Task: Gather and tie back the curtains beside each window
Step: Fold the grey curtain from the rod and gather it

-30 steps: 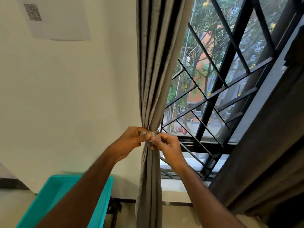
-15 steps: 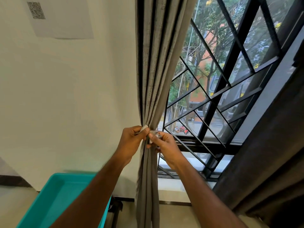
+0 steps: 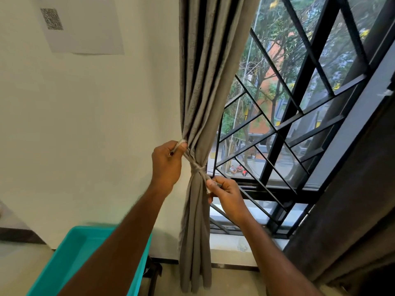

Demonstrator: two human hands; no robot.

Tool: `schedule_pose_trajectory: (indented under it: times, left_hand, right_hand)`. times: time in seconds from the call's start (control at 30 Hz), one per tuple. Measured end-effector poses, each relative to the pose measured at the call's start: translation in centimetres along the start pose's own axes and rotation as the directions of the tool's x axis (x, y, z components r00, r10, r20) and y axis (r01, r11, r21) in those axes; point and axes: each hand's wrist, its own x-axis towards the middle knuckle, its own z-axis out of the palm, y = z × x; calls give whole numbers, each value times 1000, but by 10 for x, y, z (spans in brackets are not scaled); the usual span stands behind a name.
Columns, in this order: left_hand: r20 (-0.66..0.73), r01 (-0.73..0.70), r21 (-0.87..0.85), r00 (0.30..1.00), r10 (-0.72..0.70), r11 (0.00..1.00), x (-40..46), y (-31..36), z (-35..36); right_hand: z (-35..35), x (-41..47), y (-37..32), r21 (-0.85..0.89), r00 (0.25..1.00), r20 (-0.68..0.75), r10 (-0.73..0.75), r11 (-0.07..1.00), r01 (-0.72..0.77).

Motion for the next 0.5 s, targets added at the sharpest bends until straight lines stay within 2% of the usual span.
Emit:
schedule_pose_trajectory:
  times: [0.17, 0.27, 0.37, 0.43, 0.5]
  left_hand:
    - [-49, 98, -104, 993, -103, 990, -4, 1, 9]
    - [-16, 99, -87, 995, -100, 991, -12, -1, 13]
    - [-21, 157, -77, 987, -159, 985, -12, -3, 17]
    - [-10, 137, -40, 990, -137, 990, -4, -7, 14]
    - [37, 45, 59, 998, -47, 997, 0, -9, 9]
  right_hand:
    - [-5, 1, 9, -149, 999, -44, -32, 989, 25]
    - [-16, -7, 25, -223, 996, -91, -11, 975, -10]
    - [-16, -8, 23, -318, 992, -122, -24, 948, -17]
    - [-14, -4, 20, -373, 989, -145, -35, 927, -22]
    - [-16, -1, 17, -392, 987, -154, -51, 920, -14]
